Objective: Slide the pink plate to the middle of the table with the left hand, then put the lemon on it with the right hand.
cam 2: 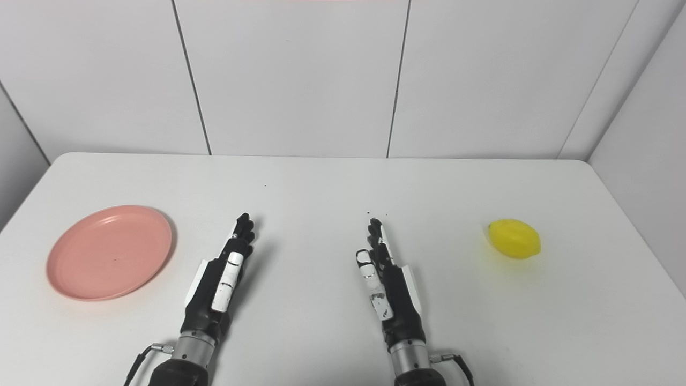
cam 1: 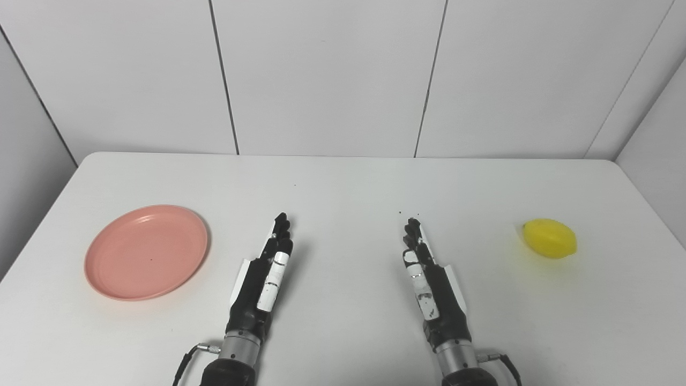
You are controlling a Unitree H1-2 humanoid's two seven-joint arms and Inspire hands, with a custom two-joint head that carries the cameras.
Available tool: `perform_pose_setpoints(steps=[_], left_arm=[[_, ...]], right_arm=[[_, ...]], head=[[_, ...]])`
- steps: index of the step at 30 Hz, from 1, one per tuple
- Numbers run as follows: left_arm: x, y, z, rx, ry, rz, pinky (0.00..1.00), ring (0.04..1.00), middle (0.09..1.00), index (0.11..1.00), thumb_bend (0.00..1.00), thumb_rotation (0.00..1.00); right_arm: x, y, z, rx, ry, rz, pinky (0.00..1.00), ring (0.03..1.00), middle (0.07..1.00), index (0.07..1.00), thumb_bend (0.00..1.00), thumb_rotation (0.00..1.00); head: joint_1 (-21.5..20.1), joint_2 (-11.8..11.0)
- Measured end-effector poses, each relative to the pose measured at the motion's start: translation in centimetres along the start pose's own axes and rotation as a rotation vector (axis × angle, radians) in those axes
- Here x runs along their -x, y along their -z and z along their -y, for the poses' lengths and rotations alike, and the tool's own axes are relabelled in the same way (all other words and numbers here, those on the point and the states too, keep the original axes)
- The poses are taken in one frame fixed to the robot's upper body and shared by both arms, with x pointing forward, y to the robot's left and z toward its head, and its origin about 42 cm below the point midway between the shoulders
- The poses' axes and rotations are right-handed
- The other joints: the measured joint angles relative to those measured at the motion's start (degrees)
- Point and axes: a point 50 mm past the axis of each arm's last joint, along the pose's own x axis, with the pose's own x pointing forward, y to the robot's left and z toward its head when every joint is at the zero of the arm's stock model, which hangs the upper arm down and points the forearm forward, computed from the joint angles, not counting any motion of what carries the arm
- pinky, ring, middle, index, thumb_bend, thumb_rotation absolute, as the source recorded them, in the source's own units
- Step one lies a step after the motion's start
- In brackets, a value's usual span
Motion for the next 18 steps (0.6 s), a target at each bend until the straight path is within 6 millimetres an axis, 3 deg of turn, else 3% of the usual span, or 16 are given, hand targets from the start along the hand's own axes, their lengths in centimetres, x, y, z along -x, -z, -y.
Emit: perform_pose_setpoints(steps=[9, 17, 18], left_arm=[[-0.03, 0.03, -0.15, 0.044, -0.007, -0.006, 1.0, 1.0, 1.0, 1.0, 0.75, 1.0], [-0.04, -0.06, 0.52, 0.012, 0.009, 0.045, 1.0, 1.0, 1.0, 1.0, 0.74, 1.0], [-0.08, -0.12, 0.65, 0.012, 0.01, 0.062, 1.0, 1.0, 1.0, 1.0, 0.74, 1.0]], right_arm=[[0.0, 0.04, 0.03, -0.018, 0.009, -0.009, 1.0, 1.0, 1.0, 1.0, 0.66, 1.0], [0.22, 0.15, 0.6, -0.074, 0.014, -0.009, 1.0, 1.0, 1.0, 1.0, 0.66, 1.0], [0.3, 0.18, 0.78, -0.079, 0.015, -0.007, 1.0, 1.0, 1.0, 1.0, 0.67, 1.0]], head=[[1.8, -0.4], [13.8, -3.9], [13.8, -3.9]])
